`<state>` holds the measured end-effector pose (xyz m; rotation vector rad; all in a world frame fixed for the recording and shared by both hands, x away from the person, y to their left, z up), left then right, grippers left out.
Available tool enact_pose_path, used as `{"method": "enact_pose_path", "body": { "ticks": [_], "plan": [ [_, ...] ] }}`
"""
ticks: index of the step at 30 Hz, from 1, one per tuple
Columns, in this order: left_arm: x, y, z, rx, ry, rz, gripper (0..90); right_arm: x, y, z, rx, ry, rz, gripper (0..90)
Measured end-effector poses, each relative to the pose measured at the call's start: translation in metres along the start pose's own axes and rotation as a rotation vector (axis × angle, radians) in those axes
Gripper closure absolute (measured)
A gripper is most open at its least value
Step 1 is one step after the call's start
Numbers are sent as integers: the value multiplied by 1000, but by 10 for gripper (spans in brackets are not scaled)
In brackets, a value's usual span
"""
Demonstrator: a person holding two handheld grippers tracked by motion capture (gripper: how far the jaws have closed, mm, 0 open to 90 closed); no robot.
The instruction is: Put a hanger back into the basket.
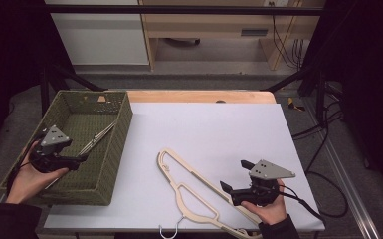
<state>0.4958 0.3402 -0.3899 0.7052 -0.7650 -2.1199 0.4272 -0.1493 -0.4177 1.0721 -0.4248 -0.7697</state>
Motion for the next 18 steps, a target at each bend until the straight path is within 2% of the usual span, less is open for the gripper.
{"method": "enact_pose_path", "body": {
  "ticks": [4, 10, 14, 18],
  "plan": [
    [15, 9, 16, 106, -1, 21, 164, -4, 2, 0, 6, 11, 11, 80],
    [48, 21, 32, 245, -47, 66, 107, -8, 1, -4, -10, 33, 7, 83],
    [71, 30, 33, 306, -63, 70, 85, -10, 0, -5, -13, 45, -1, 90],
    [91, 38, 31, 338, -80, 61, 77, -11, -1, -6, -17, 58, -1, 92]
  ]
}}
Point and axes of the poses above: each handheld gripper's, and its own axes: z roughly backward along the jaws, y roughly out of its top, x roughly to its right, the point moved 6 cm from there along -z, roughly forward along the jaws, and after that the axes turned 2 degrees about -z, right-handed, at the moved point
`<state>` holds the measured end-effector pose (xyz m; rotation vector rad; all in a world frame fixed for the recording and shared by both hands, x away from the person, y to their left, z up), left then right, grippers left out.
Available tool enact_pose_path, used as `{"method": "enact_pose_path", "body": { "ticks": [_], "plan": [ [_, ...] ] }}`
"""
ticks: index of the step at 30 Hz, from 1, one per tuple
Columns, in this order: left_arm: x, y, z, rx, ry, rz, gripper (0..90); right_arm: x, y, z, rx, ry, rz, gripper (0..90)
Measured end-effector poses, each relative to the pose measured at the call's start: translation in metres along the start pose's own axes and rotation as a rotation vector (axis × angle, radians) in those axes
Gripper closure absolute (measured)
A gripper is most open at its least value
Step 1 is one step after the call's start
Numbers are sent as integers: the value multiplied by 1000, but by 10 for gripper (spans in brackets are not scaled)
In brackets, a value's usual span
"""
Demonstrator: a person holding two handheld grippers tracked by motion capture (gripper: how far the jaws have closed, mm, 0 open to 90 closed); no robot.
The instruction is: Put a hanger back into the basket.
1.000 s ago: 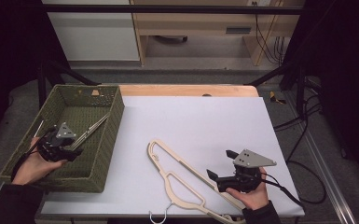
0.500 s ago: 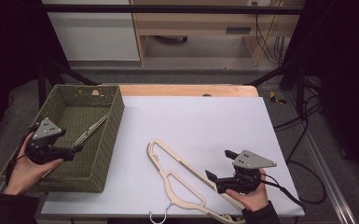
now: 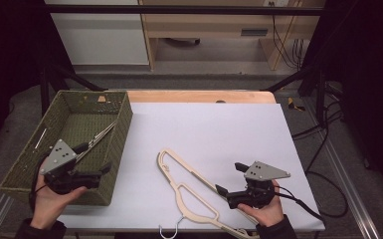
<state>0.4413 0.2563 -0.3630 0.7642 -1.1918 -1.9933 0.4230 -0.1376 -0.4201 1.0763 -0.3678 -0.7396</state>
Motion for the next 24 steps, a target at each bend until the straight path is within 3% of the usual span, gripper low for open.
{"method": "enact_pose_path", "body": {
  "ticks": [5, 9, 12, 16, 20, 24],
  "plan": [
    [22, 4, -9, 40, -56, 18, 80, -2, -1, -1, -6, 12, -2, 91],
    [41, 3, -23, 36, -97, -9, 79, -3, -2, -2, -5, 24, -7, 93],
    [53, 2, -33, 56, -140, 15, 89, -5, -3, -4, -12, 35, -6, 98],
    [68, -2, -48, 29, -151, -14, 91, -10, -5, -6, -25, 48, 3, 105],
    [81, -10, -56, 32, -180, -5, 91, -15, -7, -10, -40, 71, 11, 120],
    [86, -23, -62, -11, -197, -18, 85, -22, -11, -15, -59, 92, 28, 118]
  ]
}}
Point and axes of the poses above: each handheld gripper's, and its own axes: z roughly backward along the jaws, y roughly out of its top, x roughly to its right, the point moved 6 cm from there along -z, roughly forward along the jaws, and after that the axes turned 2 degrees about -z, right-handed, at the moved point
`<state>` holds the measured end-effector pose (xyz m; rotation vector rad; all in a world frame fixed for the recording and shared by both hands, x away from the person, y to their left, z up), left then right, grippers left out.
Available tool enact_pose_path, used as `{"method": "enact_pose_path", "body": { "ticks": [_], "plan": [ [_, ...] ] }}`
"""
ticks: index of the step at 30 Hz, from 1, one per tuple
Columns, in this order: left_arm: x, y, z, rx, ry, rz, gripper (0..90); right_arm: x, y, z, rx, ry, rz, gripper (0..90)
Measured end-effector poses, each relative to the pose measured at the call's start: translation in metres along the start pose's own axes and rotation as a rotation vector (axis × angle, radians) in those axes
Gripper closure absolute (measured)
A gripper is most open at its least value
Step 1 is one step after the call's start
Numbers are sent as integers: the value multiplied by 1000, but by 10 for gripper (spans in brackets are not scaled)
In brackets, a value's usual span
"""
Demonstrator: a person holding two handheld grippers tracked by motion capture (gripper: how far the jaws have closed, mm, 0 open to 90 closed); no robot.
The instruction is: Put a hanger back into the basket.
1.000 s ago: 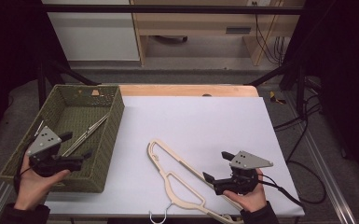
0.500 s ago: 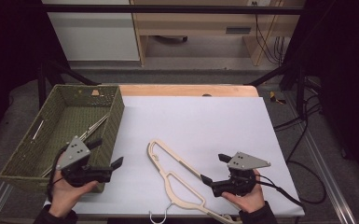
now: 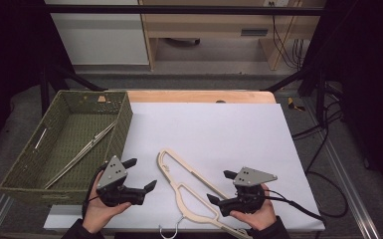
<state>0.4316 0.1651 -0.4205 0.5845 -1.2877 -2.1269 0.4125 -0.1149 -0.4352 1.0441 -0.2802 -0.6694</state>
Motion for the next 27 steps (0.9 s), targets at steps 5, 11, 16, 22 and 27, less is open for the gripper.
{"method": "enact_pose_path", "body": {
  "ticks": [5, 11, 16, 22, 27],
  "plan": [
    [-2, -11, -4, -21, -13, 14, 85, -11, -4, -9, -29, 19, 17, 111],
    [-6, -20, -8, -29, -23, 27, 85, -21, -11, -21, -81, 45, 40, 128],
    [-8, -25, -11, -39, -26, 41, 85, -30, -17, -30, -119, 76, 59, 165],
    [-6, -26, -11, -41, -26, 33, 85, -37, -26, -38, -166, 114, 67, 237],
    [-6, -27, -12, -47, -27, 34, 85, -45, -34, -46, -211, 144, 74, 323]
  ]
}}
Point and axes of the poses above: each handheld gripper's, and its own axes: z roughly backward along the jaws, y roughly out of its top, x roughly to its right, the point moved 6 cm from there along -z, roughly forward along the jaws, and after that the axes turned 2 degrees about -z, right-handed, at the moved point
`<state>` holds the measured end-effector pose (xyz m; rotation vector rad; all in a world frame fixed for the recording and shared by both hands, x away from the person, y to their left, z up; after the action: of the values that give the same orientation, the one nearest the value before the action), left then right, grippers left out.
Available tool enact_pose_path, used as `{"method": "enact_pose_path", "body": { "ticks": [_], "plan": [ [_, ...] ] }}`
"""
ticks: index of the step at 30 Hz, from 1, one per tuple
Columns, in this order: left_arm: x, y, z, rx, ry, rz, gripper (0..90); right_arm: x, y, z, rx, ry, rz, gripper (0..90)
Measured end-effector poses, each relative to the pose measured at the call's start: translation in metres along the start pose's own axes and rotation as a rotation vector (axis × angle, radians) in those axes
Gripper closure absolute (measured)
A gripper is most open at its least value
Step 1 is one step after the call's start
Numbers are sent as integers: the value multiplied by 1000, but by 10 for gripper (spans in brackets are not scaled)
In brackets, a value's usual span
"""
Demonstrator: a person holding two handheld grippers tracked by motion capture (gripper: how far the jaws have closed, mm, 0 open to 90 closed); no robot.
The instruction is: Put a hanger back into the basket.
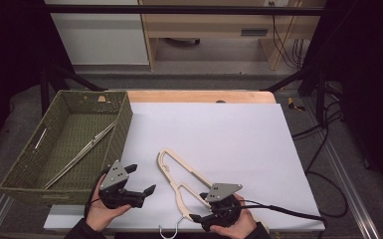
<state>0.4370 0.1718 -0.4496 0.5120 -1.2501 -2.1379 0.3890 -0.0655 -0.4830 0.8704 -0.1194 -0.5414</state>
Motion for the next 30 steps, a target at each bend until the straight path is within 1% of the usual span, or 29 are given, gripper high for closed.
{"method": "enact_pose_path", "body": {
  "ticks": [1, 3, 4, 5, 7, 10, 11, 12, 14, 15, 16, 18, 19, 20, 21, 23, 24, 26, 29, 30],
  "plan": [
    [0, 0, 0, -2, -1, 2, 85, -2, -2, -2, -16, 14, 12, 343],
    [0, -1, -2, -4, -3, 2, 85, -5, -4, -9, -37, 24, 15, 367],
    [1, -2, -2, -6, -6, 0, 85, -8, -8, -15, -73, 28, 32, 399],
    [2, -2, -3, -8, -7, -3, 85, -8, -8, -15, -73, 28, 32, 399],
    [3, -2, -4, -14, -7, -10, 85, -10, -11, -19, -92, 44, 30, 440],
    [3, -3, -5, -17, -8, -9, 85, -11, -14, -24, -115, 61, 33, 502],
    [3, -3, -5, -16, -9, -7, 85, -11, -15, -25, -124, 57, 31, 521],
    [3, -3, -5, -15, -9, -4, 86, -11, -16, -27, -120, 59, 36, 531],
    [3, -4, -5, -16, -10, -4, 86, -10, -17, -29, -132, 53, 42, 558],
    [3, -4, -6, -17, -10, -5, 86, -10, -19, -28, -146, 48, 45, 576],
    [3, -4, -6, -17, -10, -7, 86, -10, -19, -30, -140, 45, 54, 592],
    [4, -4, -6, -20, -12, -10, 86, -10, -20, -31, -145, 49, 54, 615],
    [4, -4, -6, -21, -13, -11, 87, -10, -21, -32, -152, 47, 63, 626],
    [4, -4, -7, -21, -13, -10, 87, -10, -21, -32, -145, 42, 58, 635],
    [4, -4, -7, -21, -13, -10, 87, -10, -21, -32, -145, 38, 65, 644],
    [4, -4, -7, -21, -15, -9, 87, -10, -21, -32, -142, 23, 79, 689],
    [4, -4, -7, -22, -15, -10, 87, -9, -21, -32, -142, 20, 82, 691],
    [5, -4, -8, -24, -16, -13, 87, -9, -21, -32, -142, 27, 87, 709],
    [5, -5, -8, -25, -19, -16, 87, -8, -21, -32, -145, 42, 69, 717],
    [5, -5, -8, -25, -20, -16, 87, -7, -21, -32, -150, 48, 73, 718]
  ]
}}
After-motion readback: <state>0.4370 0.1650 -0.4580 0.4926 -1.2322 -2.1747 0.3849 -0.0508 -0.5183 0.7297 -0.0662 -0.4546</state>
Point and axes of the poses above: each handheld gripper's, and its own axes: z roughly backward along the jaws, y roughly out of its top, x roughly to its right, the point moved 6 cm from there along -z, roughly forward along the jaws, and after that the axes turned 2 degrees about -z, right-handed, at the moved point
